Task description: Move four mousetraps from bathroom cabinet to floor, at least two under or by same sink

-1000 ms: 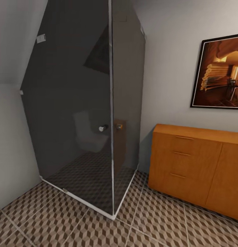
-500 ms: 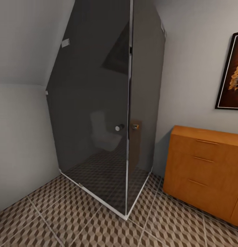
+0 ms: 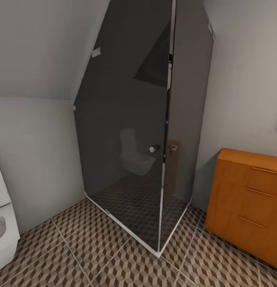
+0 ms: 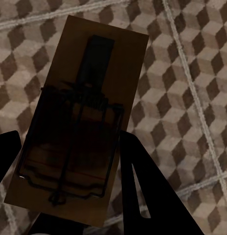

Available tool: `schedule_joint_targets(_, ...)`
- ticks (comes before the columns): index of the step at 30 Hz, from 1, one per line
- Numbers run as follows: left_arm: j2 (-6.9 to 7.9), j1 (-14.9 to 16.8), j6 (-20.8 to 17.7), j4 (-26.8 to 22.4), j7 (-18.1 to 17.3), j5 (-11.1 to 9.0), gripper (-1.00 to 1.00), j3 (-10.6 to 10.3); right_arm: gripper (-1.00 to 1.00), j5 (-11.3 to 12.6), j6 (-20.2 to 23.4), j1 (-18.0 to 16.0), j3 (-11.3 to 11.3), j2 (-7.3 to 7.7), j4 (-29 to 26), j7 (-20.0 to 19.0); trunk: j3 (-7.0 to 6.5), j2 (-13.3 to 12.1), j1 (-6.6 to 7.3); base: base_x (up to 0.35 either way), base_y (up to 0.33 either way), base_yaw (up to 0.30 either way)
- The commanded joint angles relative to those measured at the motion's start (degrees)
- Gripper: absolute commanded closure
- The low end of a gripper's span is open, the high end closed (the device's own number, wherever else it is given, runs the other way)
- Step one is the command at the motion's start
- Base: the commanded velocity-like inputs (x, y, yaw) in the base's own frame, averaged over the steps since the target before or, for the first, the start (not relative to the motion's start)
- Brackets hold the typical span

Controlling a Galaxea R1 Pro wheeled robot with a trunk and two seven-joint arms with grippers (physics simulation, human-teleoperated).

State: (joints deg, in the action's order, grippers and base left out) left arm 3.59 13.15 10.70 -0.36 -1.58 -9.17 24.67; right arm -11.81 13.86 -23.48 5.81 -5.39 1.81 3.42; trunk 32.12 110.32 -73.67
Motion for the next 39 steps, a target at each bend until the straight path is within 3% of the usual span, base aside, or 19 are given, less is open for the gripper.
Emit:
schedule_joint_targets(1,0.01,0.1,0.2,0.1,-0.3,-0.6,1.0,-0.2,1.0,-0.1,0.1,-0.1,0.4,-0.03,0.1,0.2,0.06,0.0,0.01,0.0,0.0,0.054)
schedule_joint_targets(22,-0.07,0.1,0.2,0.1,-0.3,-0.6,1.0,-0.2,1.0,-0.2,0.2,-0.1,0.4,-0.48,0.1,-0.2,0.06,0.0,0.01,0.0,0.0,0.015)
schedule_joint_targets(39,-0.07,0.0,0.2,0.2,-0.3,-0.6,1.0,-0.2,1.0,-0.1,0.2,-0.1,0.4,-0.37,0.1,-0.1,0.06,0.0,0.01,0.0,0.0,0.248)
